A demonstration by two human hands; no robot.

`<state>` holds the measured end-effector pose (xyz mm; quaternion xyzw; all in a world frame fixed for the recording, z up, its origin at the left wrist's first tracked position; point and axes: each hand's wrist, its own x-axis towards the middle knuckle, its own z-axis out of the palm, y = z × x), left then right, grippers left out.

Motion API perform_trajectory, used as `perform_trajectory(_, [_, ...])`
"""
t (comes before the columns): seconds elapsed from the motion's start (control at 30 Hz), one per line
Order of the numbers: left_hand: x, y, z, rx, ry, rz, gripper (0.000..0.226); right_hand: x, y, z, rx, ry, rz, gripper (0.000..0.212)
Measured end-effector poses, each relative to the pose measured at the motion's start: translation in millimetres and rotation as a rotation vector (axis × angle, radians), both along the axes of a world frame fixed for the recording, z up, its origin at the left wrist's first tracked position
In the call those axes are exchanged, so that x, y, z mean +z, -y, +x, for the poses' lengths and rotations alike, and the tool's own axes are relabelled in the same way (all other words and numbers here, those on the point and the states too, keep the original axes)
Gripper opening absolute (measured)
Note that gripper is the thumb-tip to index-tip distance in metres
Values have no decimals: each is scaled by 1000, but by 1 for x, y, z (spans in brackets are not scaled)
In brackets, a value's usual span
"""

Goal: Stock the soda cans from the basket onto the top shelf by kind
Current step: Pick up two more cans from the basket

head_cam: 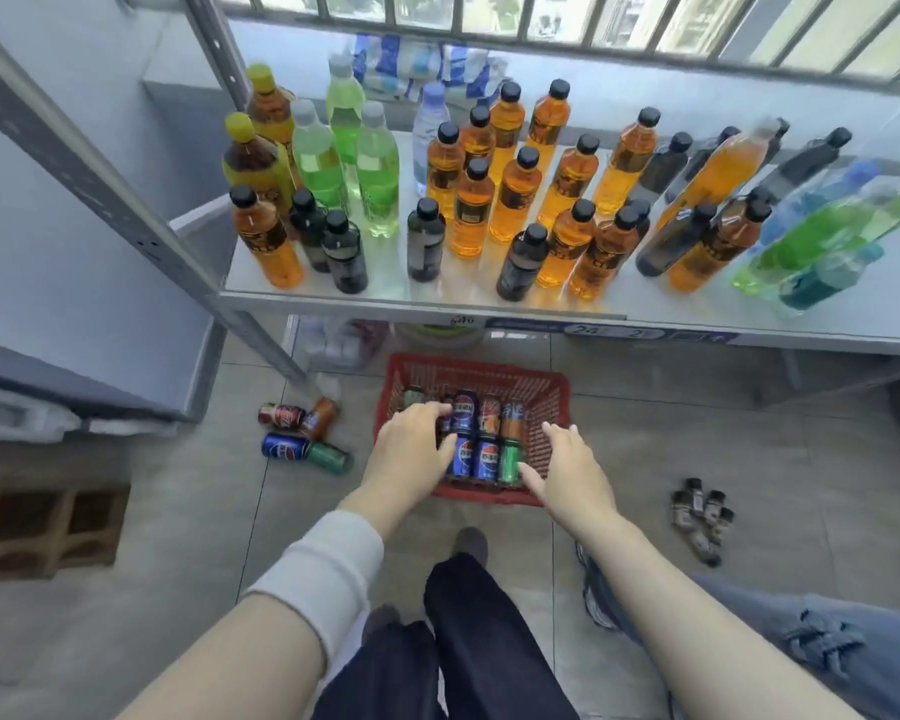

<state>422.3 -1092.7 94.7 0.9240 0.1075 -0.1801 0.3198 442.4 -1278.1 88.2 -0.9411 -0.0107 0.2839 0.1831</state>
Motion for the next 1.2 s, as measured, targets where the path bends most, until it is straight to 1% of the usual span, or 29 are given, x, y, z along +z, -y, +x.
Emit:
perform_trajectory(0.07, [-32,8,-6,45,-159,-51,42,-25,11,1,-26,-115,-22,68])
perform_trajectory(0.13, [-63,12,-11,79,-289,-111,44,-48,22,4,-63,-184,-24,67])
perform_trajectory(0.27, [-132,14,-12,197,-448,-250,42,-103,31,29,-154,-296,-11,58])
perform_trajectory(0.37, [-207,12,1,262,-524,-325,40,-175,27,58,-191,-354,-13,66])
perform_trajectory(0.5, [-330,10,33,249,-545,-313,45,-298,7,105,-178,-305,40,53])
perform_trajectory(0.6, [-425,12,58,239,-577,-338,49,-389,-14,138,-103,-319,27,52])
perform_trajectory(0.67, [-477,15,73,184,-610,-292,49,-444,-27,157,15,-316,-54,55])
perform_trajectory(0.73, [-520,19,82,84,-642,-224,50,-487,-42,172,120,-311,-164,51])
perform_trajectory(0.8, [-558,25,88,-10,-658,-162,58,-521,-56,184,219,-248,-287,56])
perform_trajectory(0.83, [-573,27,89,-38,-666,-146,66,-536,-61,189,245,-203,-338,59])
perform_trajectory(0.9, [-596,33,92,-26,-686,-168,82,-561,-67,198,290,-129,-421,68])
perform_trajectory(0.97, [-609,38,94,17,-673,-189,95,-577,-71,203,302,-98,-496,83])
perform_trajectory(1.03, [-616,43,96,68,-651,-181,104,-586,-74,208,299,-68,-561,99])
perform_trajectory(1.1, [-622,45,95,126,-660,-179,109,-592,-77,210,278,-68,-590,109])
perform_trajectory(1.2, [-624,44,93,197,-651,-221,103,-593,-85,212,196,-98,-576,113])
